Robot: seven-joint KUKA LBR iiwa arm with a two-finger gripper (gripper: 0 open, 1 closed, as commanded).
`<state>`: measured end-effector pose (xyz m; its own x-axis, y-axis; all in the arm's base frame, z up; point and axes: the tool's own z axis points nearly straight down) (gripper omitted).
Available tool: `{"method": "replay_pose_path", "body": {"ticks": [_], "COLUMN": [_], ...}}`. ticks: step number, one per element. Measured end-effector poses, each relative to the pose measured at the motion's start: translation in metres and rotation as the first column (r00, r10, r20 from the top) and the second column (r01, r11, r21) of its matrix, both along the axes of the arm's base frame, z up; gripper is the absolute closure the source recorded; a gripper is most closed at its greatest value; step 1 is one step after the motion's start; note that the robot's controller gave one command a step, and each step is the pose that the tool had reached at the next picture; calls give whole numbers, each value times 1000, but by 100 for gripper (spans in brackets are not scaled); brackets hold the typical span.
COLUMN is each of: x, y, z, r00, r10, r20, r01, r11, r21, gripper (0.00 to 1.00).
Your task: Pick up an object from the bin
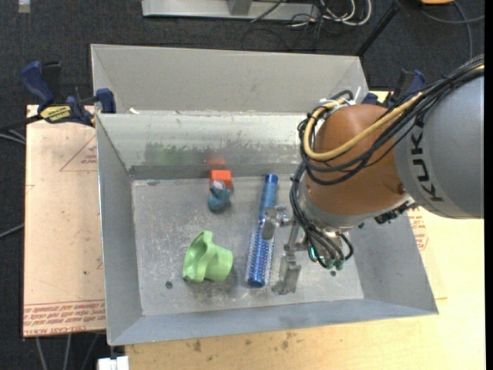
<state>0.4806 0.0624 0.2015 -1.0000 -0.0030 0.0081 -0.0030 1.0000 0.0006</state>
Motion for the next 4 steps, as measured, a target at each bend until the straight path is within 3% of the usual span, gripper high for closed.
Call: {"method": "replay_pose_path", "body": {"ticks": [1, 2, 3, 4], "x": [10, 15, 14, 40], "y": [76, 135, 133, 164], "z": [-134, -131, -131, 15], "r00": [995, 973, 974, 979], "r10": [97, 232, 227, 202], "r20": [11, 15, 10, 20], "r01": [-98, -232, -227, -202], "r11": [995, 973, 974, 979], "r21": [2, 2, 1, 3], "gripper": [0, 0, 100, 100]}}
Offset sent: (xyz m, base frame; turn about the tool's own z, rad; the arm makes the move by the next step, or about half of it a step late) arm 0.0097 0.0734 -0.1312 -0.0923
